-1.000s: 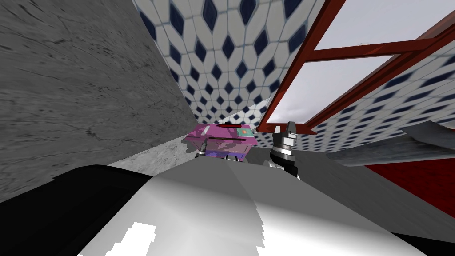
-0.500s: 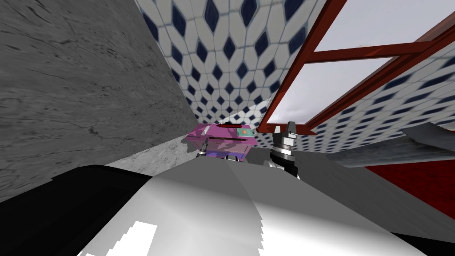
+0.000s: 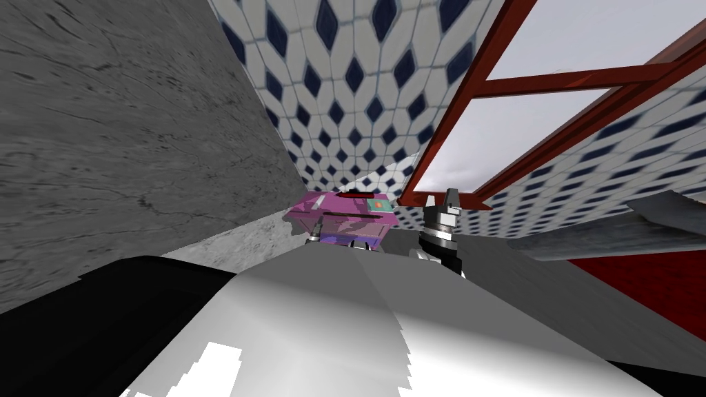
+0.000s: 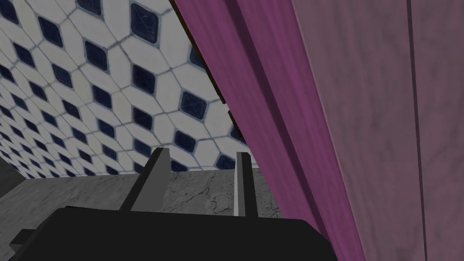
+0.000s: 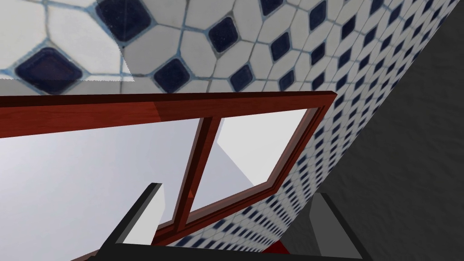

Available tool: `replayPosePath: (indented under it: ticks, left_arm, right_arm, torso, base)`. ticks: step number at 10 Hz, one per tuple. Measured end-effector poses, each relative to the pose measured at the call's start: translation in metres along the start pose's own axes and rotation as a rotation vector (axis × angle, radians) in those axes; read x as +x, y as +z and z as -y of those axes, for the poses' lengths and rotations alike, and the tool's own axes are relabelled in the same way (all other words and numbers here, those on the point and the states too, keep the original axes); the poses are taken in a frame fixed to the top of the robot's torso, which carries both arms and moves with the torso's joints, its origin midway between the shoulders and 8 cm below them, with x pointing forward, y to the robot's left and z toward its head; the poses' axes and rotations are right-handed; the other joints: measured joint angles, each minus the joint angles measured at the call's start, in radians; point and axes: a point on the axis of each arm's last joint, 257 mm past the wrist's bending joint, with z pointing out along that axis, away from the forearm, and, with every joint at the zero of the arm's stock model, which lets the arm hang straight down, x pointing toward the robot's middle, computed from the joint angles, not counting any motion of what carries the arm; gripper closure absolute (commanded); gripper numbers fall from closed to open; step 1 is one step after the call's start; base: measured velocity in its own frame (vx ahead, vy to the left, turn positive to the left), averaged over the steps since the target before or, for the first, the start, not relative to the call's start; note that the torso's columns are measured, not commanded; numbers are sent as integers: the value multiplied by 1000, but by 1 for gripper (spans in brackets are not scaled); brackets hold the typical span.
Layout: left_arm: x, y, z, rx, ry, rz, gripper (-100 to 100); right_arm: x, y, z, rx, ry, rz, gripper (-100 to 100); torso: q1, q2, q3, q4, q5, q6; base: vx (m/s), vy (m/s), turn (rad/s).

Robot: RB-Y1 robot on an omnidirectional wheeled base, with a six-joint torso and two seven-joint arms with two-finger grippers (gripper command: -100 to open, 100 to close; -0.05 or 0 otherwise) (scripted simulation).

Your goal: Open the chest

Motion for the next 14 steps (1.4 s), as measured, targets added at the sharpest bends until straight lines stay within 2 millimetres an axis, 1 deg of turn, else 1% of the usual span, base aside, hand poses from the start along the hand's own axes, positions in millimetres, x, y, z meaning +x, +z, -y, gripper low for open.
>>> replayPosePath:
  ticks: [2, 3, 7, 10, 11, 14]
  left_arm:
    - [15, -14, -11, -49, -19, -31, -100]
    - [20, -19, -16, -64, -26, -37, -100]
    - [34, -32, -25, -92, -39, -40, -100]
    - [56, -47, -30, -125, -76, -31, -100]
    - [66, -49, -27, -131, -95, -23, -100]
    - [88, -54, -24, -149, -136, -6, -100]
  right_arm:
    - [0, 0, 0, 0, 0, 0, 0]
    - [0, 0, 0, 0, 0, 0, 0]
    - [0, 0, 0, 0, 0, 0, 0]
    - [0, 0, 0, 0, 0, 0, 0]
    - [0, 0, 0, 0, 0, 0, 0]
    - [0, 0, 0, 0, 0, 0, 0]
  torso:
    - [2, 8, 1, 15, -15, -8]
    - [1, 14, 4, 19, -18, -11]
    - [1, 19, 7, 21, -19, -12]
    - [0, 17, 6, 20, -20, -12]
    - [1, 18, 6, 21, -19, -12]
    - [1, 17, 6, 21, -19, -12]
  base:
    - [-3, -45, -25]
    - [17, -40, 12]
    - [9, -40, 10]
    - [2, -53, 11]
    - [1, -26, 3]
    - [4, -13, 3]
